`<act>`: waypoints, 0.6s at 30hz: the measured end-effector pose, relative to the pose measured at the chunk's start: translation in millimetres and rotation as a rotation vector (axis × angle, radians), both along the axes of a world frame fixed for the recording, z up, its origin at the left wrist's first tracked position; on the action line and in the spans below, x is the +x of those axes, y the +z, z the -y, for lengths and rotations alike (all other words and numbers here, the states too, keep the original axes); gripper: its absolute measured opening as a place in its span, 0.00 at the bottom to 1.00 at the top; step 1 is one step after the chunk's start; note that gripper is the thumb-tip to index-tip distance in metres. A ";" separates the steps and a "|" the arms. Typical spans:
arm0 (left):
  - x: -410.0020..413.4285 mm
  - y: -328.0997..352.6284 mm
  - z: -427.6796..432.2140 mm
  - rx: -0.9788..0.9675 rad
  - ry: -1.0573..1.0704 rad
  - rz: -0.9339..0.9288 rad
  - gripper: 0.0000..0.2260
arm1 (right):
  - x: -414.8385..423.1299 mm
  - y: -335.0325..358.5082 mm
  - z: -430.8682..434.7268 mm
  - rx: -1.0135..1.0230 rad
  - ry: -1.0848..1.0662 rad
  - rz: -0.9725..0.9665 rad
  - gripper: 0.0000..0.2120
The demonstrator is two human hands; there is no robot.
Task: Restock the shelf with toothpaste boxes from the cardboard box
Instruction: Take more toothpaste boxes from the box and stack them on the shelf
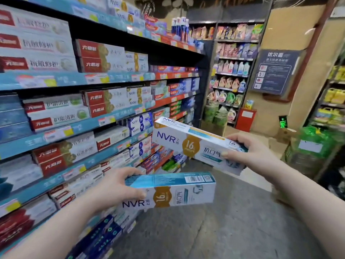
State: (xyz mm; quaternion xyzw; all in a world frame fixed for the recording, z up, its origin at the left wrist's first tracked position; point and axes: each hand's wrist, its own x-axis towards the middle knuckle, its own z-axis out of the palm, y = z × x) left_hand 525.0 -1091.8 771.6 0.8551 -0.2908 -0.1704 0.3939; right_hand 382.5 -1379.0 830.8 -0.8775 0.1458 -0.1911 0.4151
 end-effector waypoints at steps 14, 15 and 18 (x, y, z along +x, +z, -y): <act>151.9 26.4 124.0 -0.015 0.343 -0.015 0.19 | 249.4 52.3 164.3 -0.108 0.291 0.028 0.16; 165.1 28.5 124.8 -0.023 0.368 -0.008 0.20 | 268.3 54.7 166.6 -0.118 0.319 0.031 0.17; 206.5 39.5 129.0 -0.065 0.420 0.006 0.19 | 324.6 64.5 173.8 -0.146 0.370 0.049 0.19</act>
